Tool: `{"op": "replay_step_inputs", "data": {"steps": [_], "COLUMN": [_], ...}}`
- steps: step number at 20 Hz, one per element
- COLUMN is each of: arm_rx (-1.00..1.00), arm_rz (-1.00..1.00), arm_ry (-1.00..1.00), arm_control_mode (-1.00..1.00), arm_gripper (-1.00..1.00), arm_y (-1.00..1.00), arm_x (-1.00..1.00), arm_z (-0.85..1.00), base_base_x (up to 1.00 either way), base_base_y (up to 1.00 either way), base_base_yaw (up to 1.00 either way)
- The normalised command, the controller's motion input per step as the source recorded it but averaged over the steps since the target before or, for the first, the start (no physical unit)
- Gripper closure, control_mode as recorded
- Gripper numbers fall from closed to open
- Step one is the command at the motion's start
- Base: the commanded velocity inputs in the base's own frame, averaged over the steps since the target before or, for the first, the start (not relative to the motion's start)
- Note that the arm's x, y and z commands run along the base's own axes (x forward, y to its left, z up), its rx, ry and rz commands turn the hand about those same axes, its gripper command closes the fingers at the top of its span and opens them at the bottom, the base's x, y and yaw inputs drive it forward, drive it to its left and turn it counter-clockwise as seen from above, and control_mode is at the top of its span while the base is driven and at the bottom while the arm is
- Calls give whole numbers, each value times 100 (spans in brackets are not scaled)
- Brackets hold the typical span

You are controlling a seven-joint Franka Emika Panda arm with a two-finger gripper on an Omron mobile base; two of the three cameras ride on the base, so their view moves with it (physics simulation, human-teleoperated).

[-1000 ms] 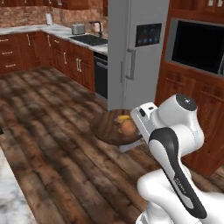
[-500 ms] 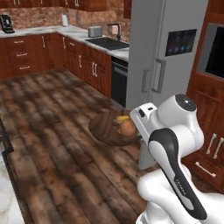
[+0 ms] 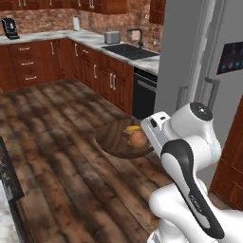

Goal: Pick the chicken drumstick and onion from their plates and place them in the bowl. Then put the bowl in the fridge.

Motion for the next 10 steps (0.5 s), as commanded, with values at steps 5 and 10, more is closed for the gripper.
{"op": "replay_step_inputs", "data": {"steps": [5,10], "arm_rx": [0,0], "arm_rz": [0,0], "arm_ry": [0,0], "arm_control_mode": [100,100], "arm_gripper": [100,100], "arm_y": [0,0], "arm_x": [0,0], "arm_z": [0,0], "base_base_x": [87,70], "base_base_y": [16,28], "base_base_yaw": [-7,-29]}}
